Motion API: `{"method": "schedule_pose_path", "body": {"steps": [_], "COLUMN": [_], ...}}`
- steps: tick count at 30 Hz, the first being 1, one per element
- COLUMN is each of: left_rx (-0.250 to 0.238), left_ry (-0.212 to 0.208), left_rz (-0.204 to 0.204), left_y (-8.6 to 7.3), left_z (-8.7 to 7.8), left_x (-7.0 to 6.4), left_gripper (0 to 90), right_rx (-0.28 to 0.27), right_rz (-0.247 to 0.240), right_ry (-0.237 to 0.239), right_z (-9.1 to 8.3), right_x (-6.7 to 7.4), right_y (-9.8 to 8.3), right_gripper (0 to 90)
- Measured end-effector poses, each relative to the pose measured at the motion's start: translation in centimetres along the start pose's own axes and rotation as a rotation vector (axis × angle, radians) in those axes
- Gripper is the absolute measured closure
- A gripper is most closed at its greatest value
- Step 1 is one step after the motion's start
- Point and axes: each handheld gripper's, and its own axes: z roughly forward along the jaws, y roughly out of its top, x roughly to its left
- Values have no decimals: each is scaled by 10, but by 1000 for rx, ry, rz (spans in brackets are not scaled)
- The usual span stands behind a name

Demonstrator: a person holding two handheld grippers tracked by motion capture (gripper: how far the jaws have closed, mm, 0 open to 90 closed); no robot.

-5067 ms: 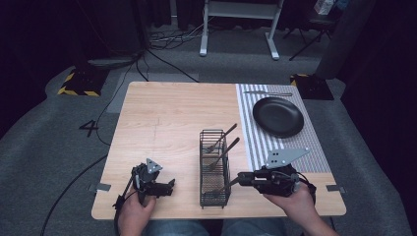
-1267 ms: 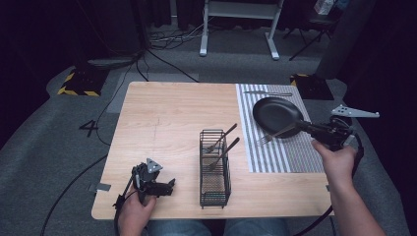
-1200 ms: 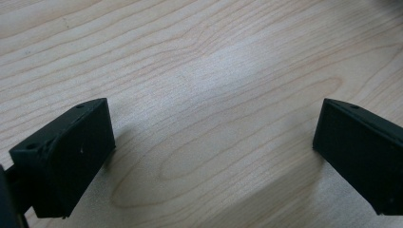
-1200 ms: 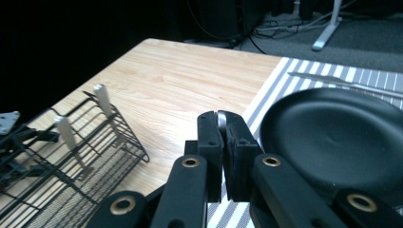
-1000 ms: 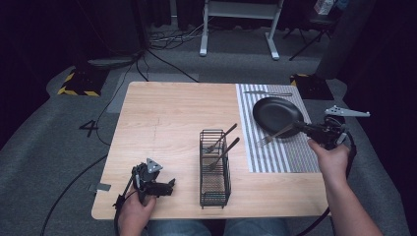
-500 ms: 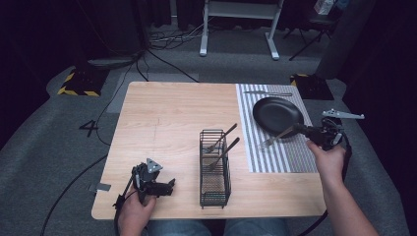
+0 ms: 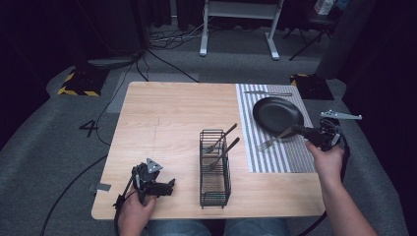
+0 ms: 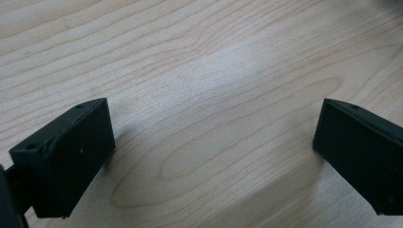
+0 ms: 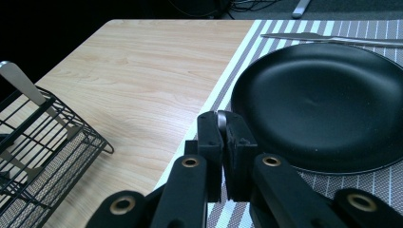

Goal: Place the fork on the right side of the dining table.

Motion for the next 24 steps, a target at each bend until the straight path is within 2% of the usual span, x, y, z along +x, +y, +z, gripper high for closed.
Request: {"method": "schedule_pose_path", "body": {"steps": [12, 13, 24], "left_rx": [0, 0, 1], "left_ry": [0, 0, 0], "left_rz": [0, 0, -2], "left_y": [0, 0, 0], "left_z": [0, 0, 0], "left_x": [0, 0, 0], "left_gripper": [1, 1, 1], "right_rx": [20, 24, 68], "right_rz": [45, 49, 60], "right_ry": [5, -4, -38], "right_z": [1, 2, 5], "right_x": [-9, -11, -24], "right_y": [0, 0, 2], "right_gripper": [840, 809, 747]}}
